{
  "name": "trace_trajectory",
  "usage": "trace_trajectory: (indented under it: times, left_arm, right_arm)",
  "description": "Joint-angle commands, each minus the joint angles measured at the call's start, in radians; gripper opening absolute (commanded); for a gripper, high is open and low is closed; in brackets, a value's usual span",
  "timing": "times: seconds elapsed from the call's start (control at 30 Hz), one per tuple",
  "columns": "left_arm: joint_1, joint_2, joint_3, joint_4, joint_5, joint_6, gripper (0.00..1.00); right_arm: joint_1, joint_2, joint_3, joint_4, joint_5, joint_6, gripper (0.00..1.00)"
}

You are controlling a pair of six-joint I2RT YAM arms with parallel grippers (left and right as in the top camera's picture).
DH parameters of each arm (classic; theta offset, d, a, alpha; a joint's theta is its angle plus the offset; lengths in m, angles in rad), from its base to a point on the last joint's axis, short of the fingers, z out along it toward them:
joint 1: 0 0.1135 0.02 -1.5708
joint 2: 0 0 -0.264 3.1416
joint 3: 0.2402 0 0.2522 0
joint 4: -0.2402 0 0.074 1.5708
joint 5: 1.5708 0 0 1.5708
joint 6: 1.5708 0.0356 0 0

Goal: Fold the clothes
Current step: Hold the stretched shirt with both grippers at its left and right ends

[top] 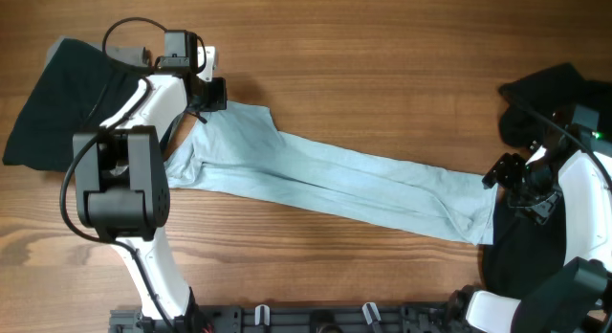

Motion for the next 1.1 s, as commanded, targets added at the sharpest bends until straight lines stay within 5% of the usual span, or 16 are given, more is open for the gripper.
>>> trace_trajectory:
  times: [0.0, 0.13, 0.17, 0.47, 0.53, 0.63, 0.9, 1.07]
  left_arm:
    - [0.001, -0.061, 0.006, -0.017, 0.016, -0.003, 0.18]
    - [0.001, -0.098, 0.006, -0.076, 0.016, -0.003, 0.27]
    - [0.001, -0.111, 0.006, -0.095, 0.016, -0.003, 0.05]
    - [-0.002, -0.121, 0.006, -0.180, 0.007, -0.003, 0.04]
    - [-0.001, -0.121, 0.006, -0.146, -0.014, -0.003, 0.46]
    - [-0.001, -0.109, 0.006, -0.042, -0.014, -0.003, 0.61]
    - [-0.001, -0.038, 0.005, -0.004, 0.001, -0.003, 0.55]
    - [-0.001, -0.032, 0.005, 0.015, 0.000, -0.002, 0.42]
  right_arm:
    - [-0.004, -0.015, 0.013, -0.004, -0.019, -0.020, 0.77]
    - [-0.004, -0.015, 0.013, -0.004, -0.019, -0.020, 0.77]
    - [-0.004, -0.015, 0.013, -0.003, -0.019, -0.020, 0.77]
    - [-0.004, -0.015, 0.013, 0.000, -0.027, -0.020, 0.77]
    - [-0.004, -0.015, 0.014, 0.000, -0.027, -0.020, 0.77]
    - [-0.004, -0.015, 0.013, -0.002, -0.027, -0.020, 0.77]
    - [-0.004, -0.015, 0.013, -0.001, -0.027, -0.020, 0.77]
    - [-0.004, -0.015, 0.013, -0.002, -0.027, -0.020, 0.77]
